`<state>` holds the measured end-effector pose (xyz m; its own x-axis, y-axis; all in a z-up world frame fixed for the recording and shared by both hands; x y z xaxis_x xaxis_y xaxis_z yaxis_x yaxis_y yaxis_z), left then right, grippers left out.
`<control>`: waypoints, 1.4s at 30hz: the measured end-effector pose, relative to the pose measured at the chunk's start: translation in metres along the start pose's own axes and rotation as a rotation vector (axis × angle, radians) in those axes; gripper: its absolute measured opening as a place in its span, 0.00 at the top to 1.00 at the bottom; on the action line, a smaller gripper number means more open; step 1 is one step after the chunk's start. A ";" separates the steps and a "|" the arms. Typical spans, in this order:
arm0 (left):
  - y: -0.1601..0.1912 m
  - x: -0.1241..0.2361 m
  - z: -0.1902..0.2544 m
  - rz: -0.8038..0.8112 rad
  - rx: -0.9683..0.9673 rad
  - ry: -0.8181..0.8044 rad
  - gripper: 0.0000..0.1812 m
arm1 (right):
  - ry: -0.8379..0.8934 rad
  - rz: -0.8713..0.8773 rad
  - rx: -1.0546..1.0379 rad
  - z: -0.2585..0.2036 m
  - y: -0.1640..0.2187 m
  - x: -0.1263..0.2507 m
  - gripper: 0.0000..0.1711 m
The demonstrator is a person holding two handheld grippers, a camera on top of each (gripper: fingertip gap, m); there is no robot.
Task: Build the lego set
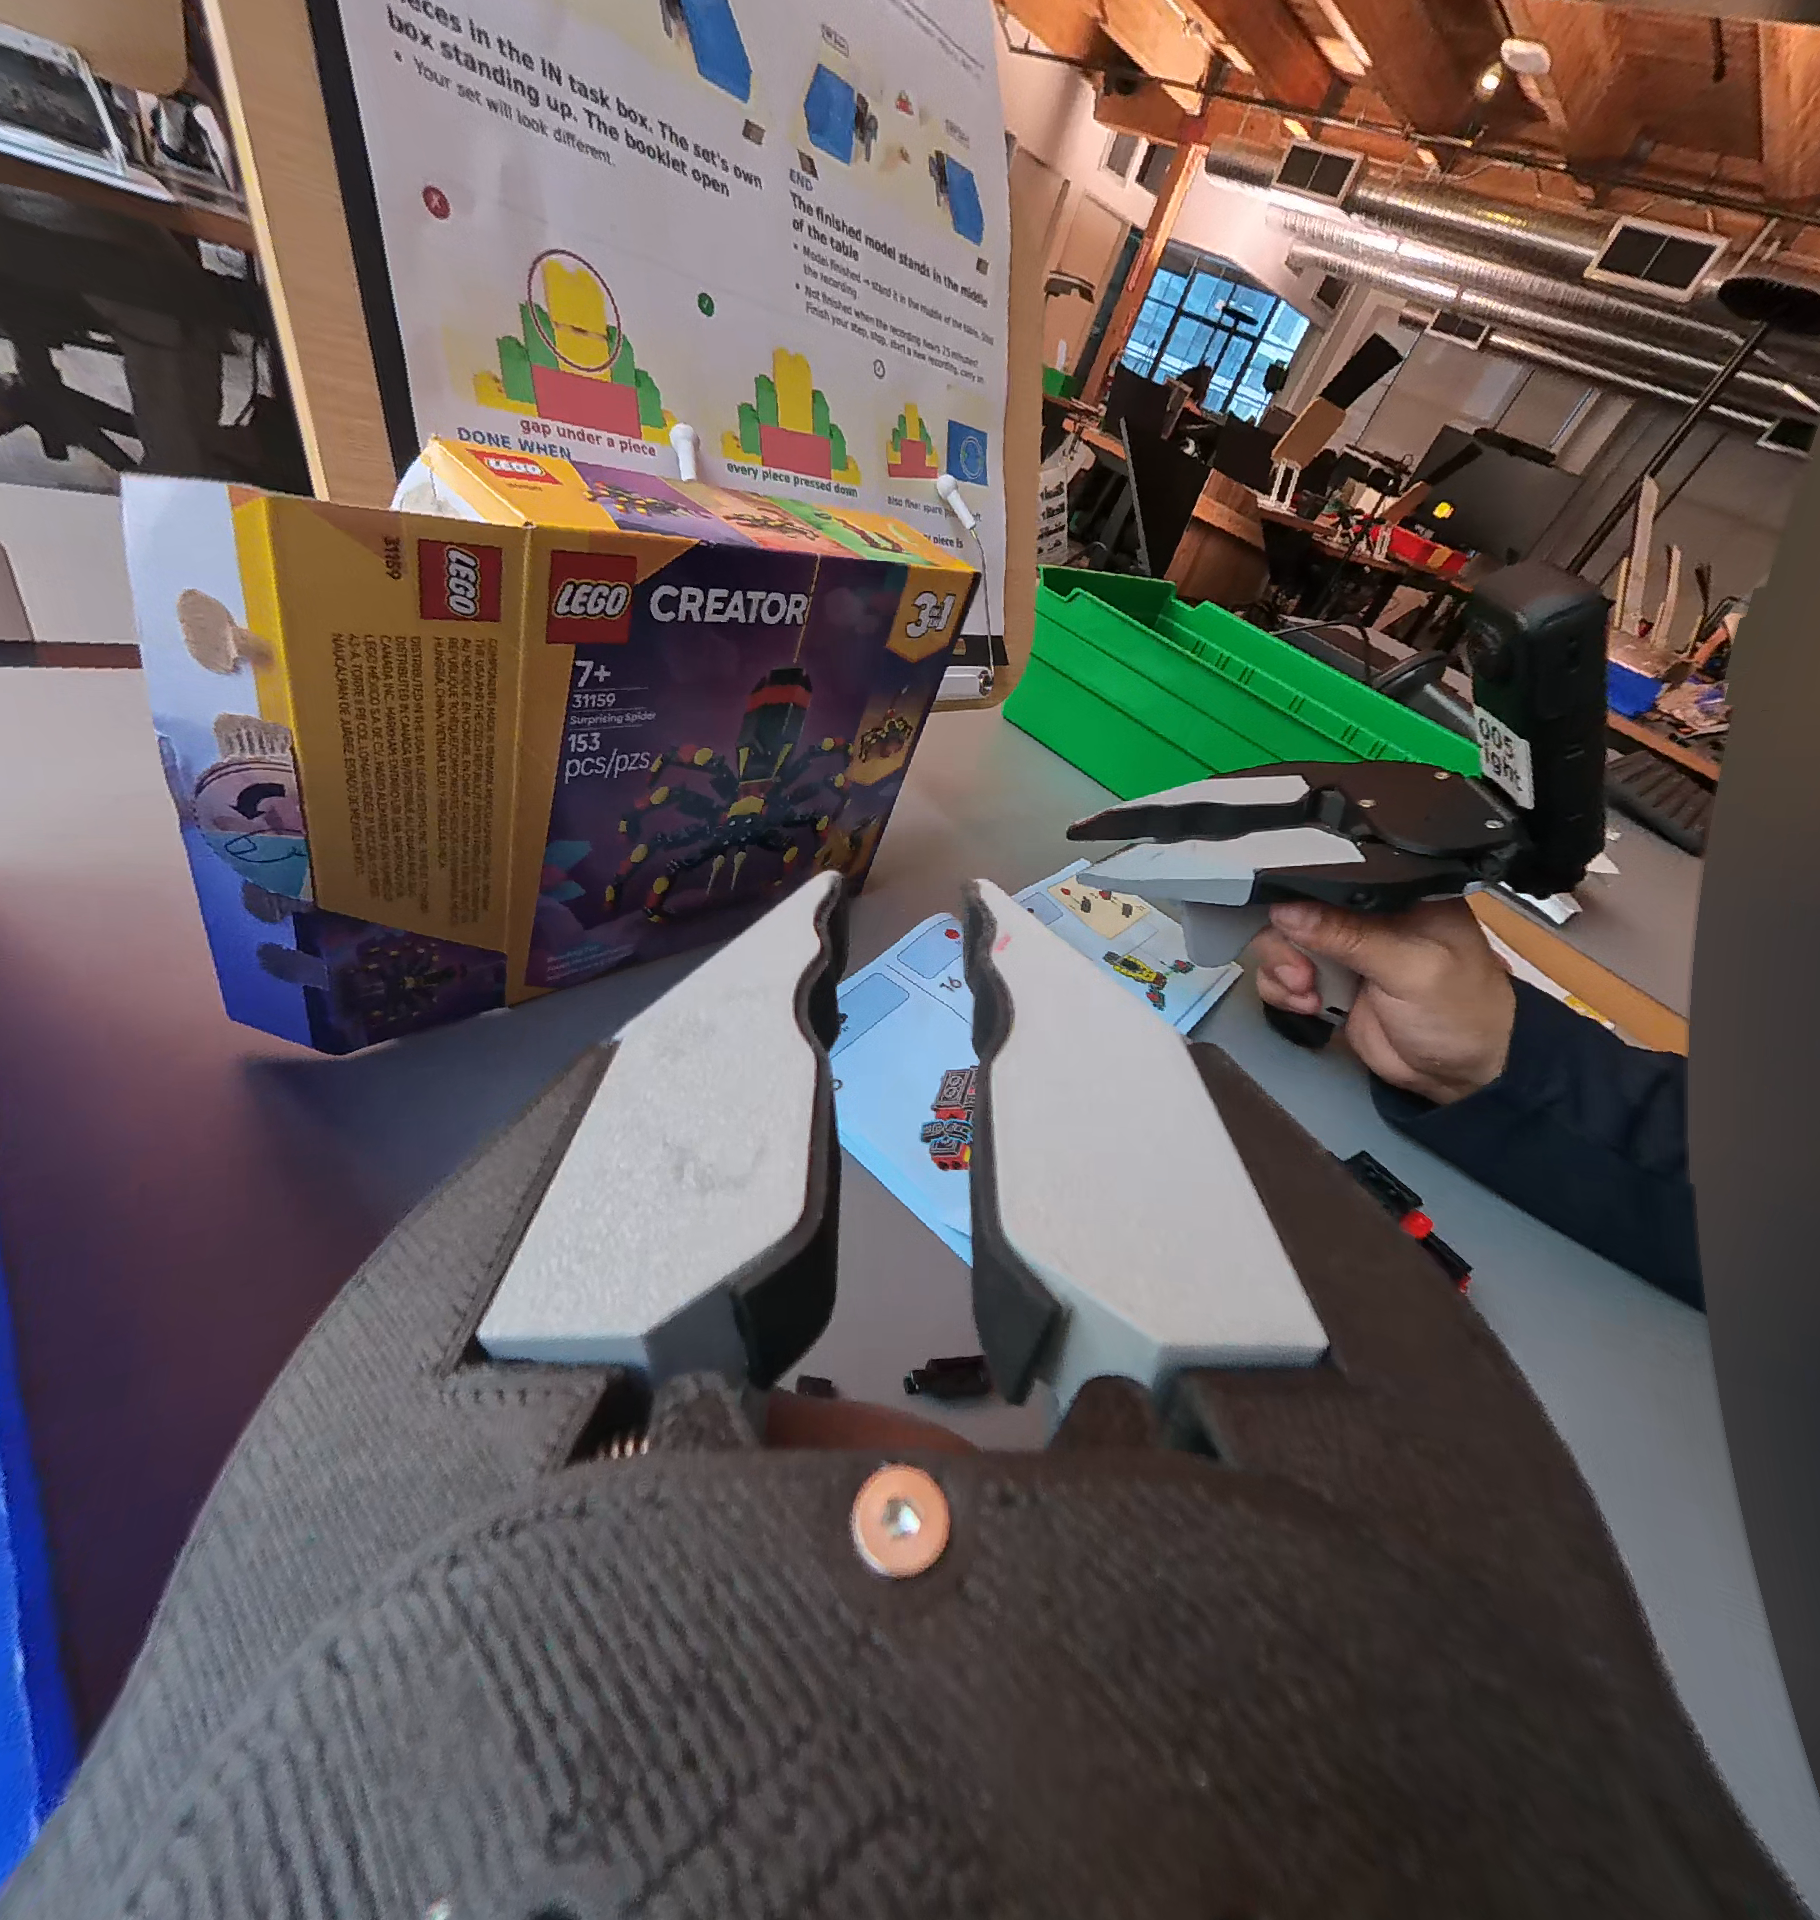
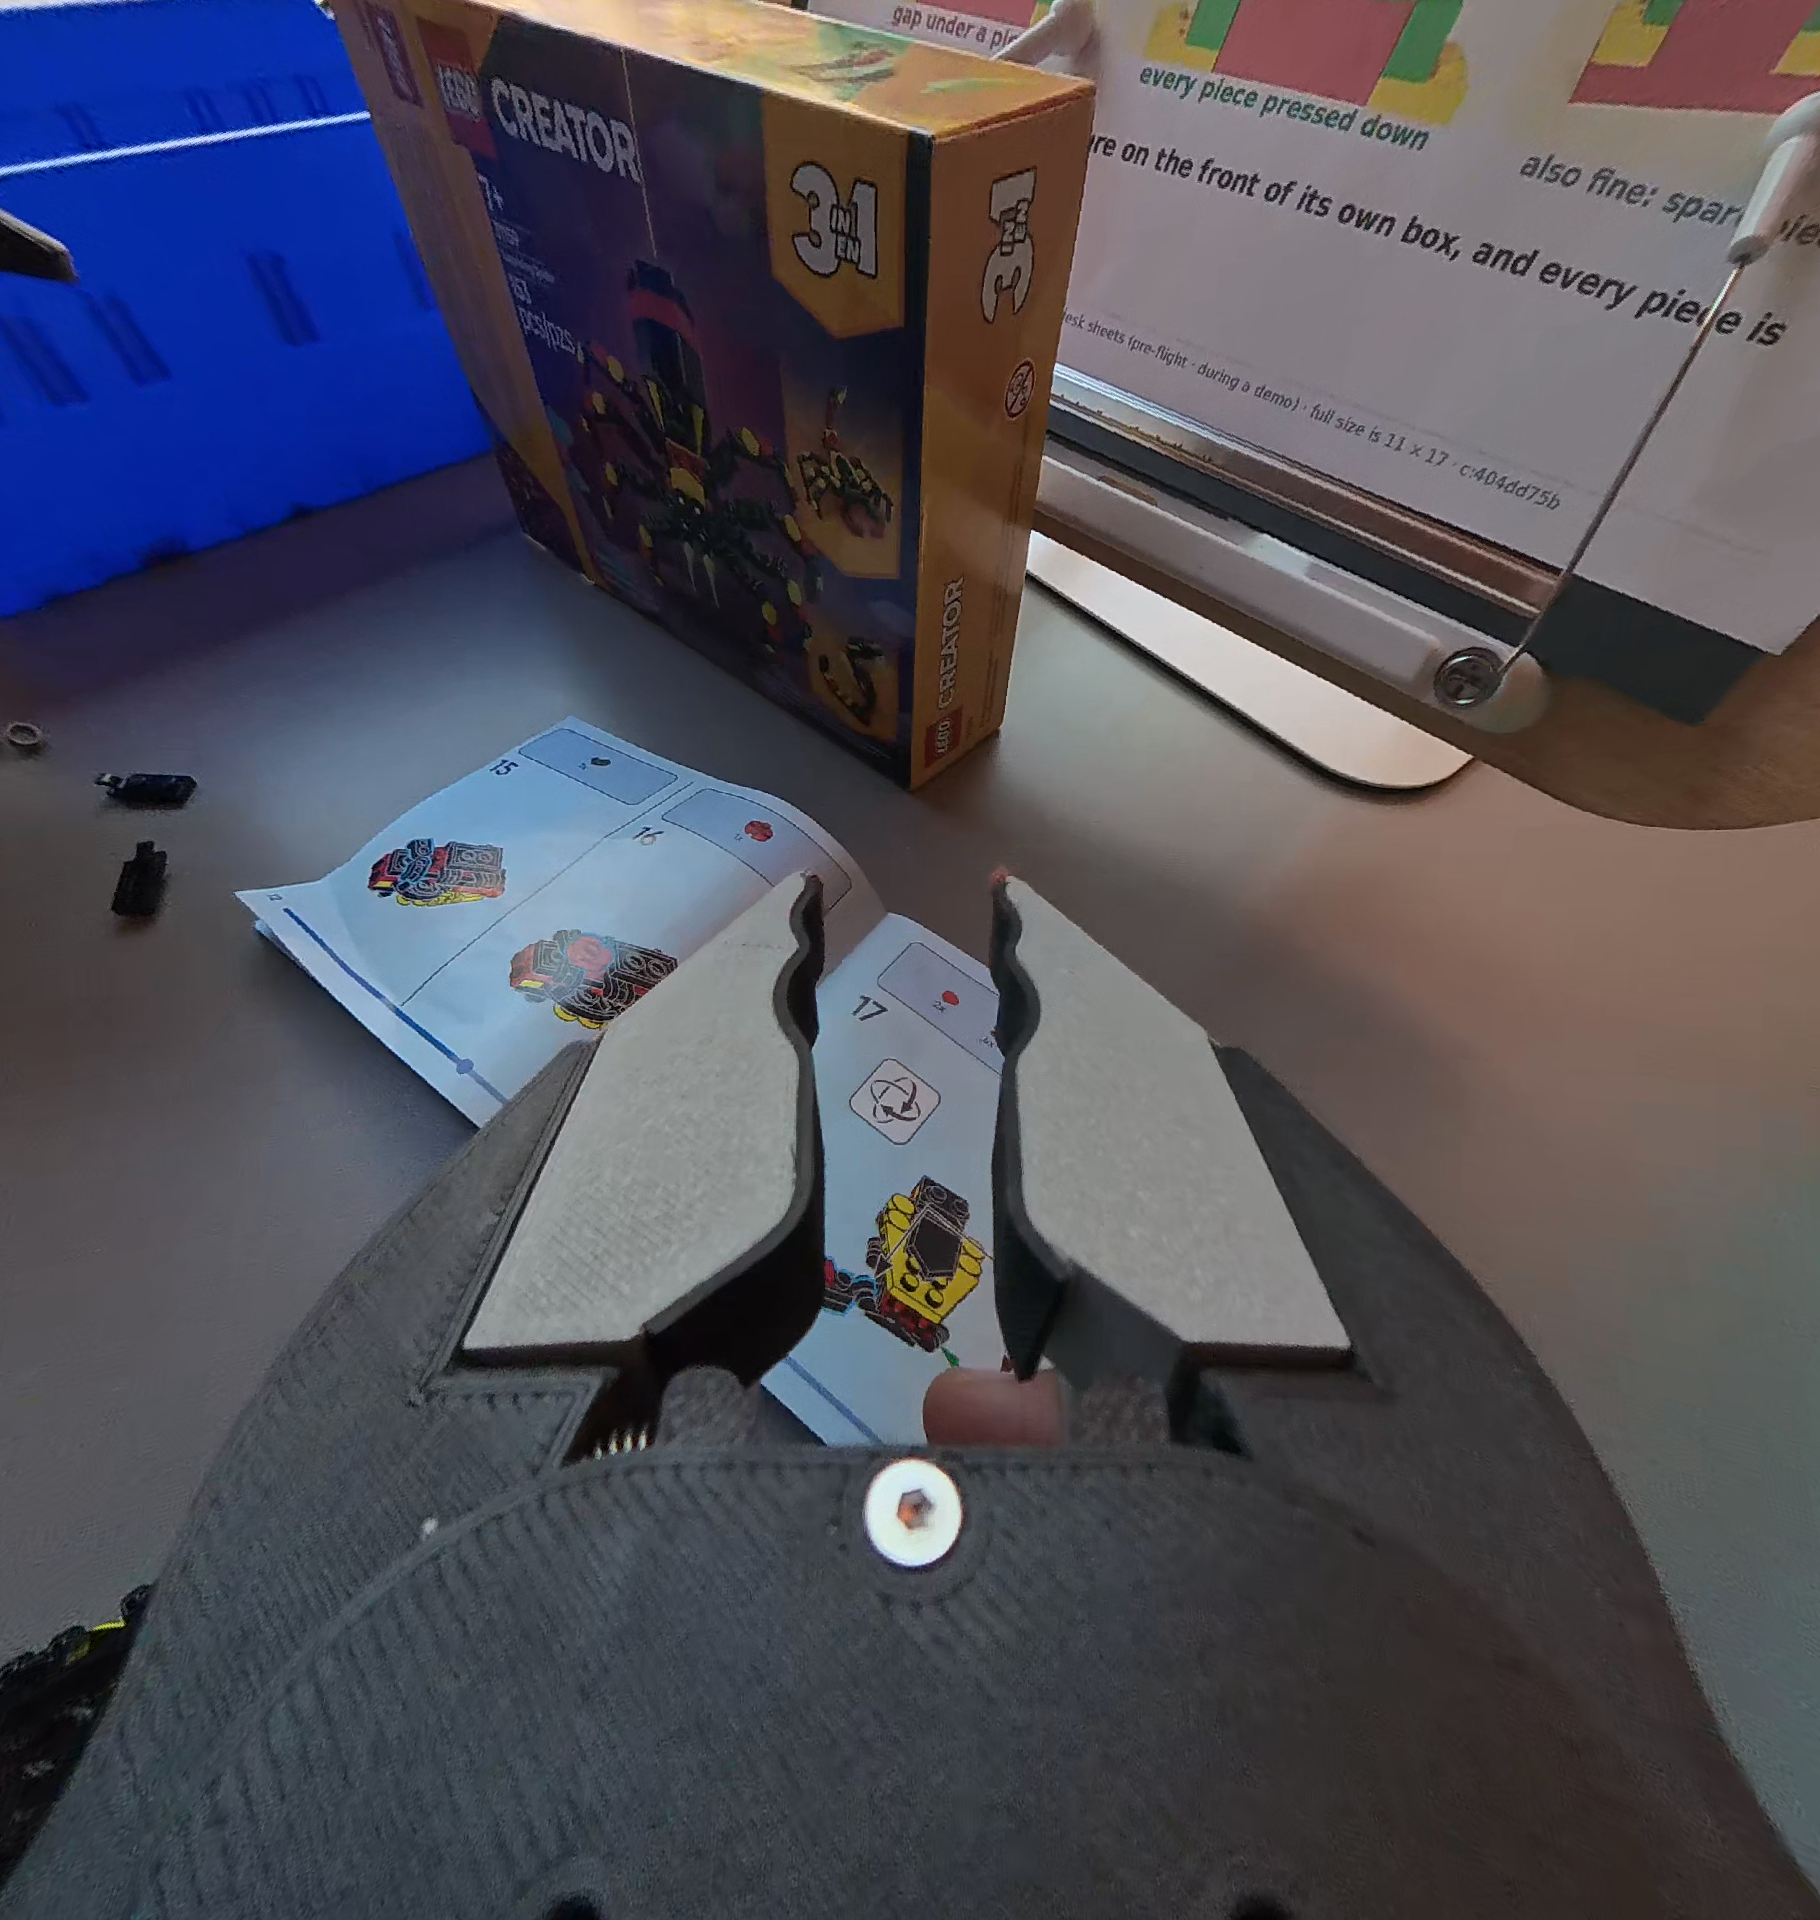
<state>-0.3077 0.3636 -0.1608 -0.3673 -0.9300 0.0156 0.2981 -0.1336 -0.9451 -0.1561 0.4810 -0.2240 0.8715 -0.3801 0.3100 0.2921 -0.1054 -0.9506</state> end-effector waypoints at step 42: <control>-0.133 0.122 -0.137 0.134 -0.438 -0.303 0.76 | -0.073 -0.008 0.021 -0.004 0.003 0.002 0.75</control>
<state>-0.5127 0.3148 -0.0774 -0.0624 -0.9947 -0.0822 -0.0940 0.0878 -0.9917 -0.1551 0.4763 -0.2268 0.8953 -0.3108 0.3191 0.3071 -0.0883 -0.9476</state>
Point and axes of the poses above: each gripper's, where its closed fingertips meet, x back along the fingers, y out of its underside, z = x × y across the jaws, the point moved 1 cm from there along x, back along the fingers, and after that the axes turned 5 degrees about z, right-handed, at the moved point
